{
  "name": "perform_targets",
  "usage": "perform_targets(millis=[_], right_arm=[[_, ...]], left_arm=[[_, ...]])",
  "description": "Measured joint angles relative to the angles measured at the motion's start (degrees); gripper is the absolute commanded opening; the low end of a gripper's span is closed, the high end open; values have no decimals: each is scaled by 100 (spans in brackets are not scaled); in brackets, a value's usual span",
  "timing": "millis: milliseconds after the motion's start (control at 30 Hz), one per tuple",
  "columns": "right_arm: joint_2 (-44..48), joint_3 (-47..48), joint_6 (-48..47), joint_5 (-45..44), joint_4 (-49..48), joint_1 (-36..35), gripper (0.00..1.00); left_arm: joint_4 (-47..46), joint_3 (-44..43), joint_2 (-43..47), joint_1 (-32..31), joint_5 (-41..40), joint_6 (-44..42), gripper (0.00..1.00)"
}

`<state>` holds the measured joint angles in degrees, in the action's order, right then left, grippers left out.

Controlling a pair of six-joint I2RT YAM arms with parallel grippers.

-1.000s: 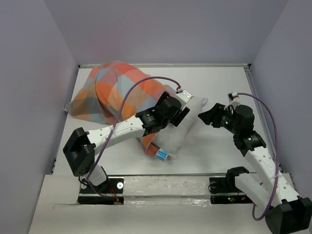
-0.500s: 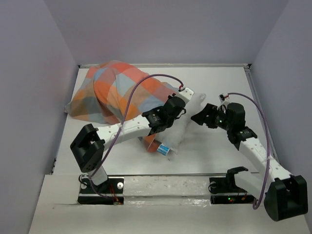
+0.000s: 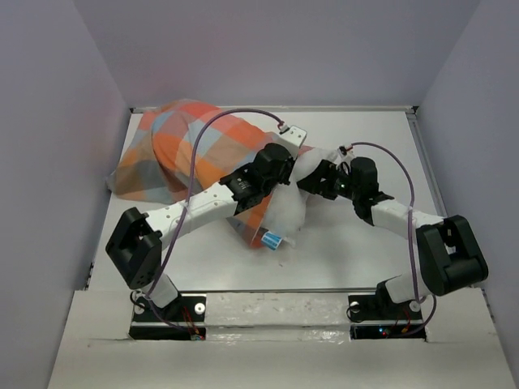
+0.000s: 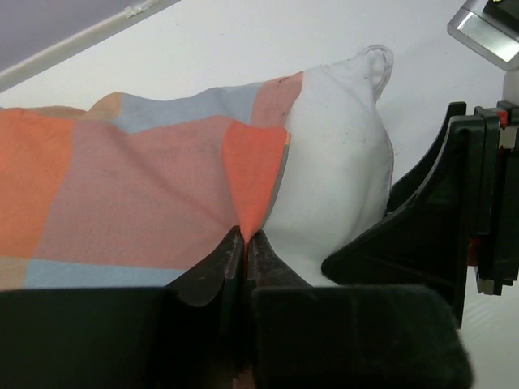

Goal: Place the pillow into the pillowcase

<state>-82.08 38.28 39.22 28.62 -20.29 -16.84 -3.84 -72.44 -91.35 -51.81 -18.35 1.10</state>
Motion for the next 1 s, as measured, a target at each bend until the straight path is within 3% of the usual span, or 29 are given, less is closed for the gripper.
perform_targets(millis=[33, 67, 200, 300, 333, 467, 533, 600, 633, 667, 767, 900, 1000], right_arm=[[-85, 4, 87, 39, -219, -63, 44], [-118, 4, 72, 57, -315, -114, 39], [-61, -42, 192, 44, -544, -245, 38], [140, -87, 177, -42, -529, -278, 68], [195, -85, 155, -79, -527, -280, 79], [162, -20, 50, -131, -435, -280, 86], [-11, 90, 35, -125, -409, -280, 85], [-264, 232, 42, -94, -426, -289, 68], [-363, 271, 76, -74, -448, -302, 45], [-435, 293, 70, -59, -463, -315, 34], [-553, 302, 144, -24, -557, -446, 9], [-380, 275, 131, -122, -645, -1075, 0], [28, 0, 142, -160, -979, -1543, 0]], left_arm=[[-33, 46, 66, 103, 162, 98, 37], [-79, 76, 107, 179, 219, 122, 39], [-304, 188, 232, 468, 538, 297, 38], [-409, 275, 260, 688, 758, 372, 27], [-413, 295, 256, 737, 793, 382, 19], [-435, 326, 251, 802, 920, 400, 1], [-468, 326, 251, 804, 988, 407, 0], [-494, 326, 251, 804, 1045, 409, 0], [-511, 326, 251, 802, 1088, 417, 0], [-520, 326, 251, 804, 1132, 433, 0], [-621, 319, 251, 807, 1550, 629, 0], [-761, 155, 221, 817, 2245, 1021, 0], [-920, -219, 133, 802, 2756, 1421, 0]])
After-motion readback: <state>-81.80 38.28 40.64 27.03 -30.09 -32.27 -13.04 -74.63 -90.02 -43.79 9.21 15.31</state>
